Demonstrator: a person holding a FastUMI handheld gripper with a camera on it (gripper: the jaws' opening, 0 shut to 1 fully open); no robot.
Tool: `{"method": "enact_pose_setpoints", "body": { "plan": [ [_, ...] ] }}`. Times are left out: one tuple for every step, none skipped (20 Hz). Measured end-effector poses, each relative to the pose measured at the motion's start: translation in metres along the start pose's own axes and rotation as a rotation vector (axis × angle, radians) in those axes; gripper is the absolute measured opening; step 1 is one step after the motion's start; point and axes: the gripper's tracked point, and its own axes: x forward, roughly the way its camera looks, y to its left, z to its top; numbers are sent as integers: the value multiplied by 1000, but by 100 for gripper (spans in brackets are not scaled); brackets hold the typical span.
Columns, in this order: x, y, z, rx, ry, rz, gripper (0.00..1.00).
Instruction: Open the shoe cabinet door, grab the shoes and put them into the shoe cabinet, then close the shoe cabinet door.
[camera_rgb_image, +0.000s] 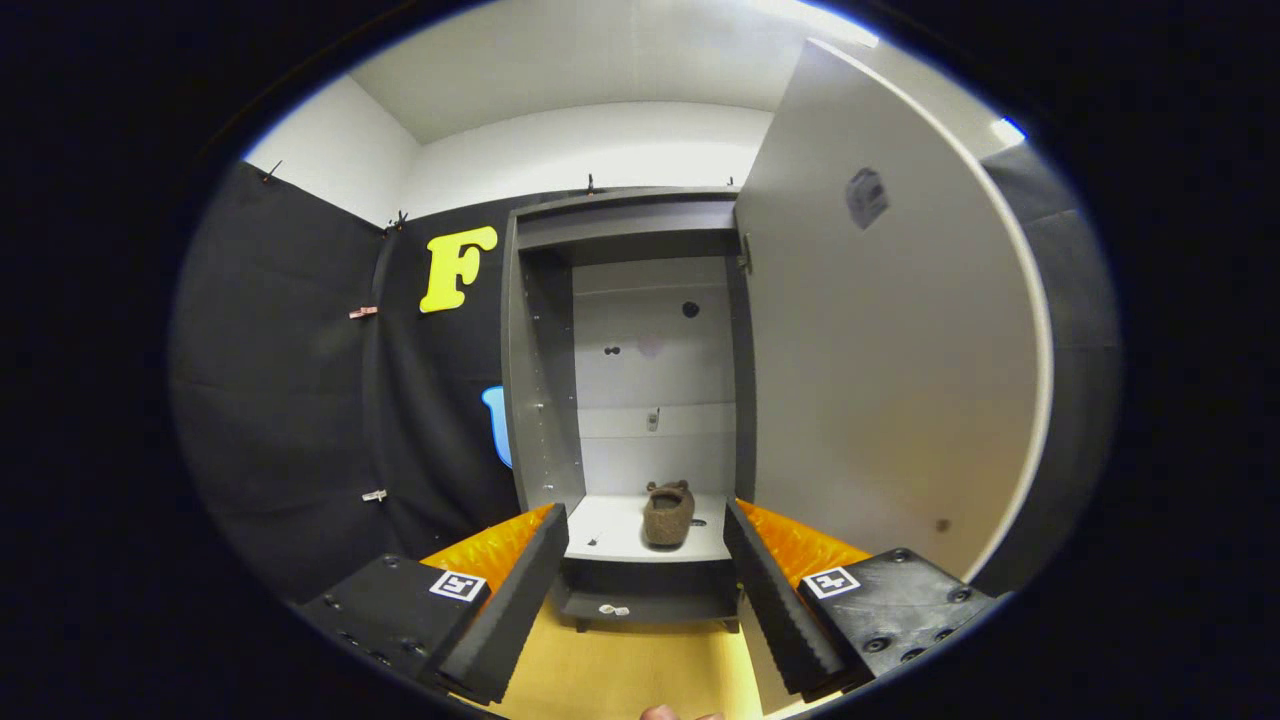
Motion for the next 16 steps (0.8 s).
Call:
{"method": "enact_pose_setpoints", "body": {
  "plan": [
    [-12,-7,2,-1,2,-3,99],
    [-23,-15,2,3,8,-9,99],
    [-35,-22,3,9,10,-10,99],
    [-44,-29,3,9,12,-16,99],
    [-50,-36,3,5,11,-18,99],
    [-58,-46,0,-7,16,-19,99],
    [-67,-55,-2,-21,18,-22,99],
    [-74,-66,-3,-30,16,-29,99],
    [-81,-77,-2,-30,17,-35,99],
    [-87,-86,0,-19,8,-38,99],
    [-91,-97,2,-8,4,-47,99],
    [-93,-110,1,-3,5,-64,99],
    [-95,-127,-2,1,12,-87,99],
    [-95,-143,-3,8,20,-104,99],
    [-93,-156,-5,17,24,-124,99],
    [-92,-172,-7,23,29,-143,99]
  ]
}}
